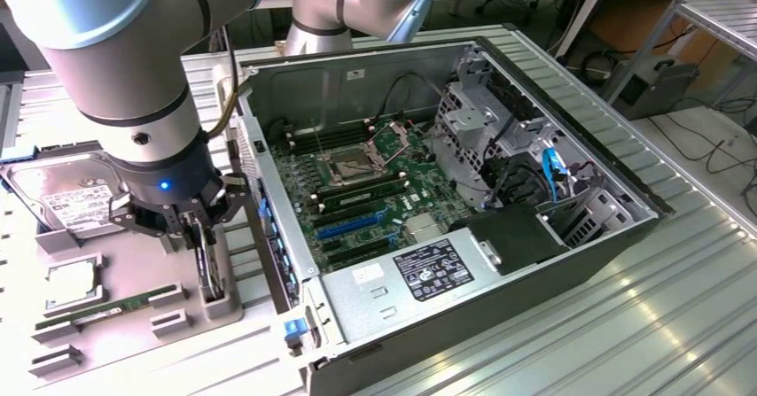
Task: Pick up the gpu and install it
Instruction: 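Pick up the gpu and move the gpu toward the slot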
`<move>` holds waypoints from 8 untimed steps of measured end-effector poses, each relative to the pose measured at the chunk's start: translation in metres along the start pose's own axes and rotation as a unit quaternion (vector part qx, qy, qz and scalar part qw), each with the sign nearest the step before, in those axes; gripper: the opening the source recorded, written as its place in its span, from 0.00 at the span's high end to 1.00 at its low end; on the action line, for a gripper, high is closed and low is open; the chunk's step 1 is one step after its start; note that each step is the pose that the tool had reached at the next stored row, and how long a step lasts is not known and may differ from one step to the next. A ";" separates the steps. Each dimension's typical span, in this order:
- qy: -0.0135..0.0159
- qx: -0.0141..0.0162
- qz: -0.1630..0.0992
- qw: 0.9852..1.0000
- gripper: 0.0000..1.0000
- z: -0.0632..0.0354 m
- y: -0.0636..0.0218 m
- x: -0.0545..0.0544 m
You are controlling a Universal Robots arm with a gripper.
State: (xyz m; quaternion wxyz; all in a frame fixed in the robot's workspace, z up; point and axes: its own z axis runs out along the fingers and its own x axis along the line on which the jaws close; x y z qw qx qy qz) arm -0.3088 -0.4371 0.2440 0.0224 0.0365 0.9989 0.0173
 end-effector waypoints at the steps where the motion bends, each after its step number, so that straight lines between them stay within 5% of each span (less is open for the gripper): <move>1: 0.000 0.000 -0.001 1.000 0.74 0.0000 0.0000 0.000; 8: 0.001 -0.001 -0.022 1.000 0.74 0.0001 0.0000 0.000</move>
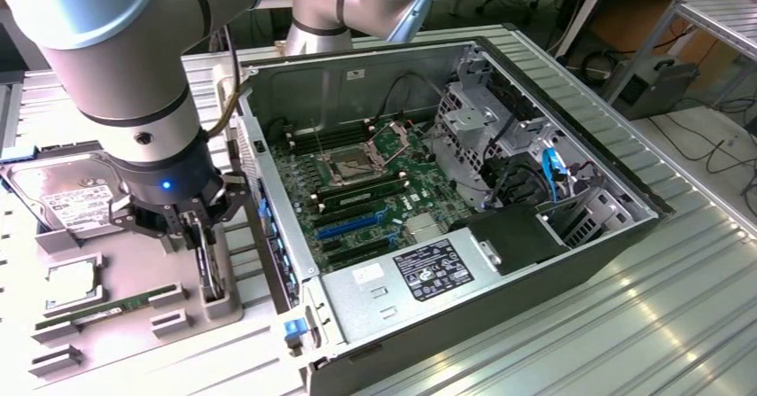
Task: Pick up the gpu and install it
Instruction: 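Pick up the gpu and move the gpu toward the slot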
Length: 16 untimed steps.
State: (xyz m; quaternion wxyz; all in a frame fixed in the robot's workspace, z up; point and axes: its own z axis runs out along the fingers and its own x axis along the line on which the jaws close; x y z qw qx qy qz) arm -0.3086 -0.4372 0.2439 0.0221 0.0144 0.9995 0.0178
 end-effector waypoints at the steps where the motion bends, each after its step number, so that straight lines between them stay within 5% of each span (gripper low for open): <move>1: 0.000 0.000 -0.003 1.000 0.74 0.0000 0.0000 0.000; 11: 0.000 0.000 -0.004 1.000 0.74 -0.0026 0.0001 0.000; 16: 0.000 -0.001 -0.004 1.000 0.74 -0.0218 0.0008 -0.001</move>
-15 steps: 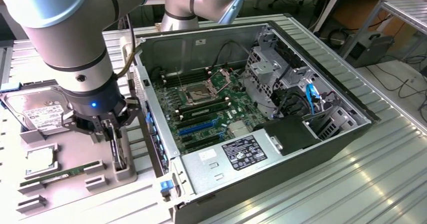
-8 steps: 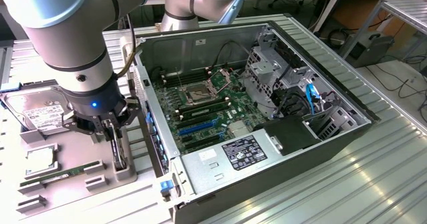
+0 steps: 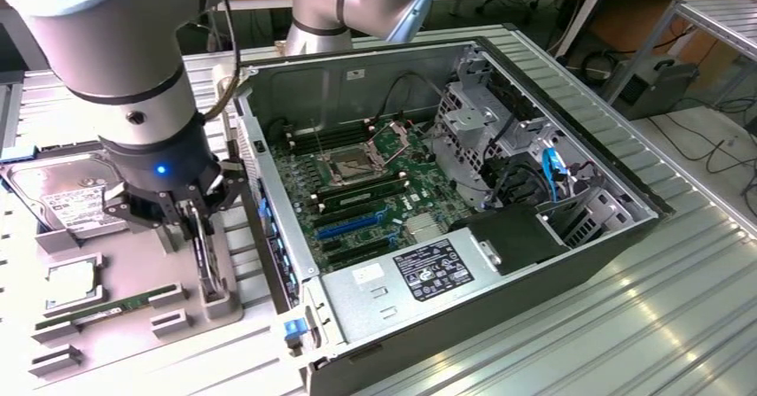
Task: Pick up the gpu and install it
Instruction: 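Pick up the gpu and move the gpu toward the slot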
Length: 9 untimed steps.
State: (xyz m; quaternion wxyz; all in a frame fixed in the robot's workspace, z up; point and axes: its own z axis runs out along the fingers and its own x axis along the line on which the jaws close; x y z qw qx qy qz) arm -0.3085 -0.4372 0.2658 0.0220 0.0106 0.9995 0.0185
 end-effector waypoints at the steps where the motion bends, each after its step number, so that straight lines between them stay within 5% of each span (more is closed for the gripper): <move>1: 0.000 0.000 0.000 1.000 0.74 -0.0044 0.0002 0.000; 9: 0.000 0.000 0.000 1.000 0.74 -0.0541 0.0020 -0.002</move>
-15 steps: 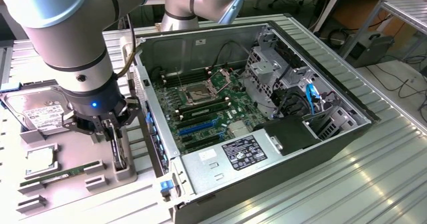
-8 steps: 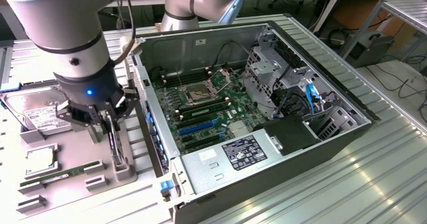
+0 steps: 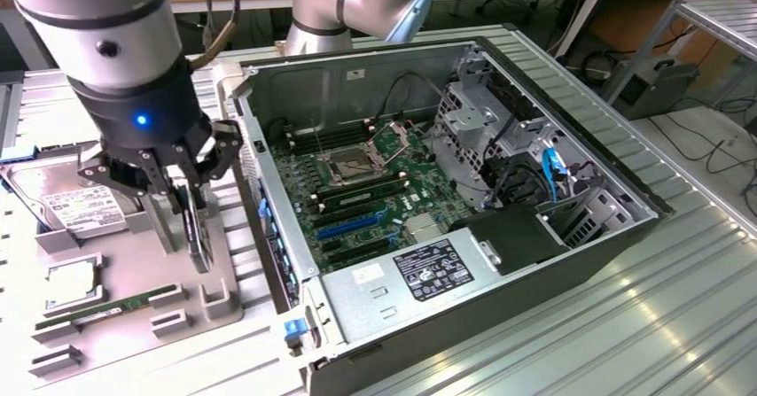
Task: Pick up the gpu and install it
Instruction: 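Pick up the gpu and move the gpu toward the slot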
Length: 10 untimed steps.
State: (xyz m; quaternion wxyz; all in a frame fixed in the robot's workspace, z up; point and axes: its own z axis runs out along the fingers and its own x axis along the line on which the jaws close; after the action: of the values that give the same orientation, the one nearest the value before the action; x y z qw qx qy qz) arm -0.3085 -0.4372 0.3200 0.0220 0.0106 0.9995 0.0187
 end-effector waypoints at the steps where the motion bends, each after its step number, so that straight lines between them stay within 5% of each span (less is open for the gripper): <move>1: 0.000 0.000 0.000 1.000 0.74 -0.0044 0.0001 0.000; 10: 0.000 0.002 0.000 1.000 0.74 -0.0507 0.0016 -0.003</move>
State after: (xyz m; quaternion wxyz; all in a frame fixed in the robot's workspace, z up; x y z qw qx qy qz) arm -0.3081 -0.4375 0.3708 0.0220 0.0106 0.9996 0.0166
